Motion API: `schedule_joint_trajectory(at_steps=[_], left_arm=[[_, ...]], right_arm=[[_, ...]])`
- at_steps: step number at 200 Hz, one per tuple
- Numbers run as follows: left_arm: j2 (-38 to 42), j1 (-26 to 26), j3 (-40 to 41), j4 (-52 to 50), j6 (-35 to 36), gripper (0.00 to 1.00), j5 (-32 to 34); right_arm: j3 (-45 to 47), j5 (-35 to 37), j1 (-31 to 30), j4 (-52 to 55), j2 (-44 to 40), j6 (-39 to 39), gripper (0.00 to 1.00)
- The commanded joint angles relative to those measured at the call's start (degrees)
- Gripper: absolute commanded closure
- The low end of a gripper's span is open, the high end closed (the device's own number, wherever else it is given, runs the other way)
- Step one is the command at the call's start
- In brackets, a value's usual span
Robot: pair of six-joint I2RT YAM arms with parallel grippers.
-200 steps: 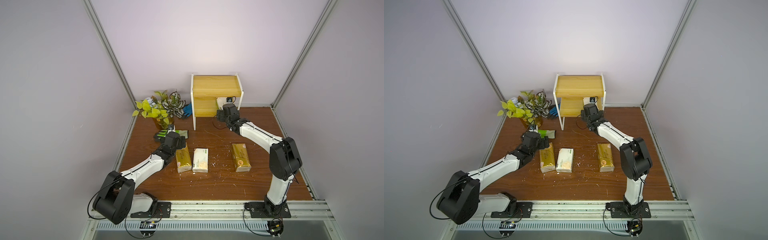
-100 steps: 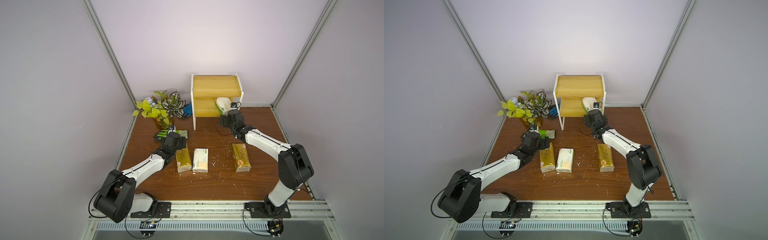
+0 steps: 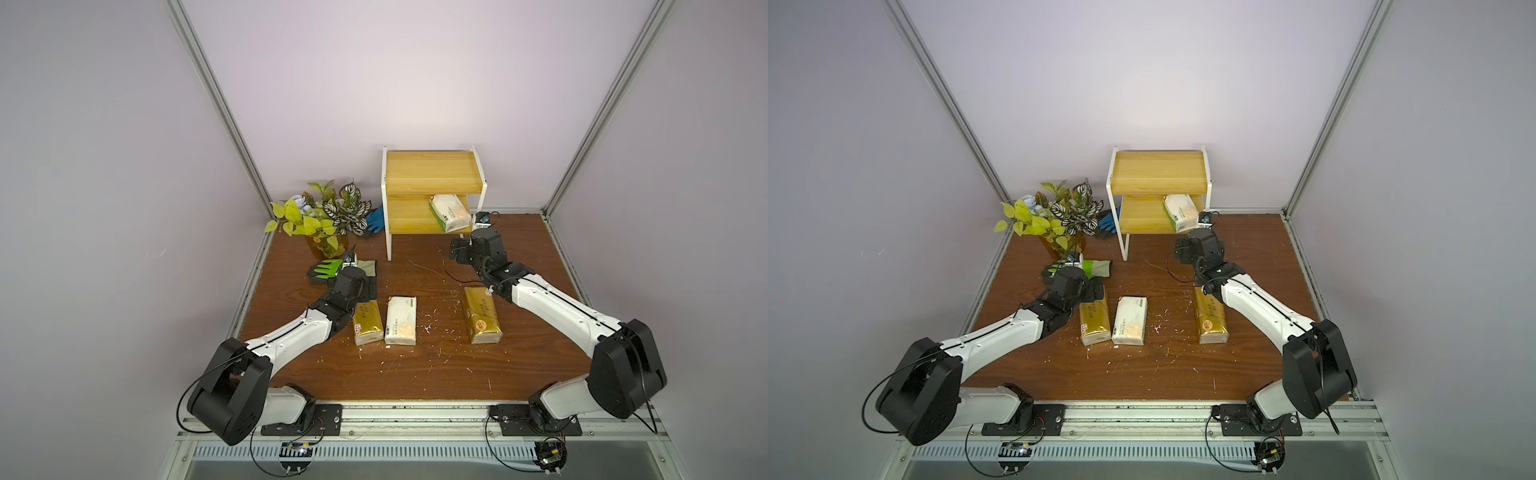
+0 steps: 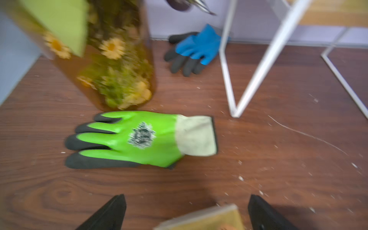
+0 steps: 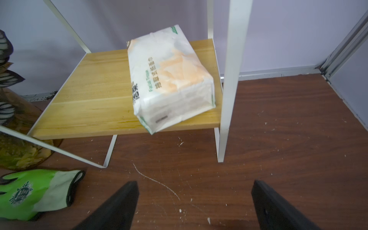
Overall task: Place the tissue boxes on the shelf by color
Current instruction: Place a box of tissues on the shelf, then pick up the box of tissues from the center of the board.
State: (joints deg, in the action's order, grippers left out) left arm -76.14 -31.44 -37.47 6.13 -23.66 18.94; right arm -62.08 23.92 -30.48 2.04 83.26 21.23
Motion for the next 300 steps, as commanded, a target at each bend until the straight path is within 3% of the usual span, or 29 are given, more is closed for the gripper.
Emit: schedule_joint_trajectory(at_steps=[1,32,67,130,195,300], left_arm=[[-1.6,-6.9,-2.1,-6.2,-3.4,0.0,-0.5],[-4.7,-14.7,-4.5,-10.1,-7.0,0.0,-3.0],[-6.7,-17.0,-6.4,-11.4,-10.1,0.0,-6.9],[-6.7,-22.4,-12.9,-17.2,-13.5,0.0,-2.3],[-7.5,-23.0,-12.7,-23.9,-19.6,0.0,-2.0],[-9.4,-25.1,-10.4,-27.1,-23.5,0.0,-7.1]], right_arm=[[0.5,0.3,-1.6,5.1,-2.3,3.2,0.04],[3.9,-1.6,-2.7,6.0,-4.8,5.4,0.04],[6.1,-1.7,-3.2,6.6,-5.9,4.3,0.04],[5.9,-2.1,-3.2,8.1,-8.1,0.8,0.04],[6.0,-4.1,-3.3,11.4,-8.8,-0.7,0.03],[8.5,-4.1,-3.2,11.6,-12.1,-0.4,0.04]])
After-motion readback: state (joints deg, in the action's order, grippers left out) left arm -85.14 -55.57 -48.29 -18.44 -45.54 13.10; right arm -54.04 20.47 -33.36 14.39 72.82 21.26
